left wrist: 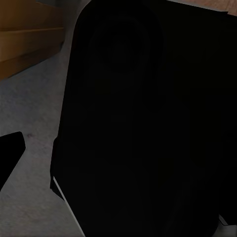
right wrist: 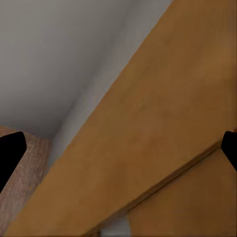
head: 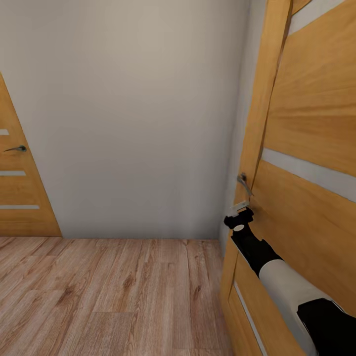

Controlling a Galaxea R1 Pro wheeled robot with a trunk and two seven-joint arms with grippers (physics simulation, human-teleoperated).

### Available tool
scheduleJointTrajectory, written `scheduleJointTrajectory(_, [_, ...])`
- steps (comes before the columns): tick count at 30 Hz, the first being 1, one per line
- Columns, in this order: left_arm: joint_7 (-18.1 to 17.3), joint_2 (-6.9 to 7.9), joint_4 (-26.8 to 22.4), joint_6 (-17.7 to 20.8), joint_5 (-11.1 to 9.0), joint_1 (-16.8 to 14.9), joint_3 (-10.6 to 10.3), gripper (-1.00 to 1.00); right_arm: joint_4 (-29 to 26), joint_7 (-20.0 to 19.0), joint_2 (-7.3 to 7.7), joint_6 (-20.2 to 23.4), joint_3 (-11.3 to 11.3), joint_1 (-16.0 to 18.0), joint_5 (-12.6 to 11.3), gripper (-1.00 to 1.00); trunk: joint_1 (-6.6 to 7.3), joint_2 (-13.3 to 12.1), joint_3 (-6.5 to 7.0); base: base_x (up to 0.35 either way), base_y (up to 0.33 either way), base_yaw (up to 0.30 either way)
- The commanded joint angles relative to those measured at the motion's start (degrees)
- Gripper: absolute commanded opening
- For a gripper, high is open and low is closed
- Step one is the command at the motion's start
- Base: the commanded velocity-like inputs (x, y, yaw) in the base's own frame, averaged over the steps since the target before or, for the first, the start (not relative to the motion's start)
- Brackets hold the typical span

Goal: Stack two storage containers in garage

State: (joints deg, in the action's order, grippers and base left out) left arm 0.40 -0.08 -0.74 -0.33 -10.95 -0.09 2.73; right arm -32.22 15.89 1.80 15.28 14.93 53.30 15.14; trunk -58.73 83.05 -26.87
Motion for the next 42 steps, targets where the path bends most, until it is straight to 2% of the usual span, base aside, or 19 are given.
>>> scheduleJointTrajectory(1, [0.04,-0.01,-0.05,-0.03,-0.22,0.00,0.26,1.00,-0.04,0.41,0.40,0.71,-0.08,0.05,0.77,1.00,0.00,0.03,-0.06,0.000,0.000,0.000])
scheduleJointTrajectory(9, [0.04,-0.01,-0.05,-0.03,-0.22,0.00,0.26,1.00,1.38,2.41,1.68,0.70,-0.60,0.05,0.71,1.00,0.00,0.03,-0.06,0.000,0.000,0.000])
scheduleJointTrajectory(15, [0.04,-0.01,-0.05,-0.03,-0.22,0.00,0.26,1.00,2.00,2.55,2.05,0.64,-0.60,0.05,0.66,1.00,0.00,0.03,-0.06,0.000,0.000,0.000])
scheduleJointTrajectory(18, [0.04,-0.01,-0.05,-0.03,-0.22,0.00,0.26,1.00,2.08,2.57,2.85,0.63,-1.48,0.05,0.60,1.00,0.00,0.03,-0.06,0.000,0.000,0.000])
scheduleJointTrajectory(30, [0.04,-0.01,-0.05,-0.03,-0.22,0.00,0.26,1.00,2.16,2.57,3.16,0.70,-2.55,0.05,0.60,1.00,0.00,0.03,-0.06,0.000,0.000,0.000])
scheduleJointTrajectory(36, [0.04,-0.06,-0.05,-0.03,-0.22,0.00,0.26,1.00,2.16,2.57,4.95,0.65,-2.62,0.05,0.54,1.00,0.00,0.03,-0.06,0.000,0.000,0.000])
scheduleJointTrajectory(42, [0.04,-0.02,-0.05,-0.03,-0.22,0.00,0.26,1.00,2.16,2.57,5.24,0.63,-2.63,0.05,0.53,1.00,0.00,0.03,-0.06,0.000,0.000,0.000])
